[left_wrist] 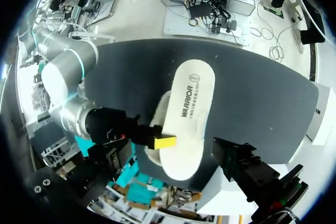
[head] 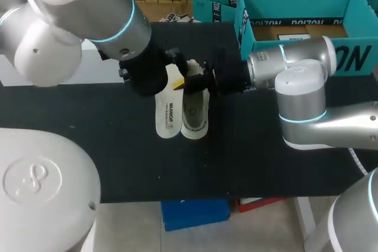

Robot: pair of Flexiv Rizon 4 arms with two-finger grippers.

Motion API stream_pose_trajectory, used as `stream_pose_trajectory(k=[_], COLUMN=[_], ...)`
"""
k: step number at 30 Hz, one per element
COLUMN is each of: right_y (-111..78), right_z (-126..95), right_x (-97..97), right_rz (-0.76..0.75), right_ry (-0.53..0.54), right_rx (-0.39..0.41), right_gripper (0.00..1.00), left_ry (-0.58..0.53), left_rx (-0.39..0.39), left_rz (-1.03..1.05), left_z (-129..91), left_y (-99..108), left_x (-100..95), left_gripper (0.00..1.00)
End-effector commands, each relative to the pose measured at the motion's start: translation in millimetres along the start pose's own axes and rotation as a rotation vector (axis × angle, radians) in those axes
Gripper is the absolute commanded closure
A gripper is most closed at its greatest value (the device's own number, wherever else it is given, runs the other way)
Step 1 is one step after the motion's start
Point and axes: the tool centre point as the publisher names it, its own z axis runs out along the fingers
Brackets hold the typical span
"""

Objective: Take the shoe out of the shoebox, open the shoe tongue, remove and reinsert the insole, then place the shoe into the shoebox

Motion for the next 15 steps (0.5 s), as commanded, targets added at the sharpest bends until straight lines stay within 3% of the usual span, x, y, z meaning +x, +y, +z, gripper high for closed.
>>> stream_pose_trajectory(k=[1, 15], right_y=[0.1, 0.1], right_z=[1.4, 1.4], right_x=[-0.5, -0.5], right_rz=[0.000, 0.000], right_ry=[0.000, 0.000], right_rx=[-0.002, -0.002], right_gripper=[1.00, 1.00], left_ry=[0.217, 0.165], left_rx=[0.012, 0.056], left_rz=[-0.002, 0.003], left_z=[-4.3, -12.4], left_y=[-3.1, -12.9], left_x=[-3.1, 6.3], left_gripper=[0.00, 0.00])
